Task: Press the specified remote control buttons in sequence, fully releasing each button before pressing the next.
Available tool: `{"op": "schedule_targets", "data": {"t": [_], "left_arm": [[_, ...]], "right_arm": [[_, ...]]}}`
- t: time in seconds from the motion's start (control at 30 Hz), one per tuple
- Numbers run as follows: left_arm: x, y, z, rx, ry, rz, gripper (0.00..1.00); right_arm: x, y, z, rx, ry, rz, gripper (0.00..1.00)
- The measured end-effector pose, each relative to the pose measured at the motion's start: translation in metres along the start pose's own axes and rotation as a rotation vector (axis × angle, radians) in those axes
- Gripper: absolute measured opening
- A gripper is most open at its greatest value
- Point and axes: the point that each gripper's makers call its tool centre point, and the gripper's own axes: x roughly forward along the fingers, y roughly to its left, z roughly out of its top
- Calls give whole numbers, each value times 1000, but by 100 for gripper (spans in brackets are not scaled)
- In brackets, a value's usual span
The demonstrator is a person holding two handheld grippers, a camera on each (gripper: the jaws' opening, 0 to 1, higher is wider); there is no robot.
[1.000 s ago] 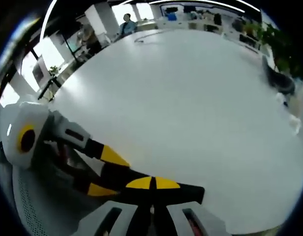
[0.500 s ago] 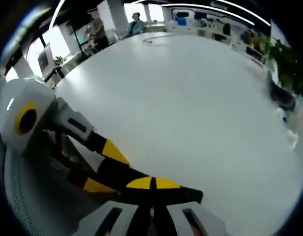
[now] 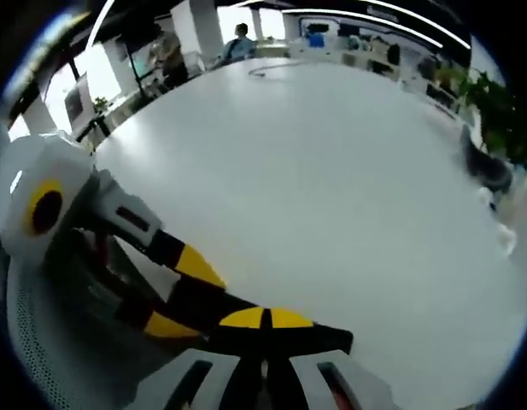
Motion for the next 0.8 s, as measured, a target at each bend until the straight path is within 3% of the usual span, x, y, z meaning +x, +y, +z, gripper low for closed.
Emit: {"op": "schedule_targets", "data": {"t": [0.13,0.37,0.53,0.63,0.8], "left_arm": [[0,0,0,7,2,0,24],[0,0,1,12,2,-2,24],[1,0,0,11,2,-2,24],[1,1,1,12,1,0,24],[2,2,0,11,-1,1,24]], "right_arm": [[-2,-3,-2,84,14,34,0],[-10,-10,-6,212,32,34,0],[-12,-11,-5,259,22,55,0],[-13,-2,-3,294,25,113,0],[-12,-1,-5,291,37,115,0]]}}
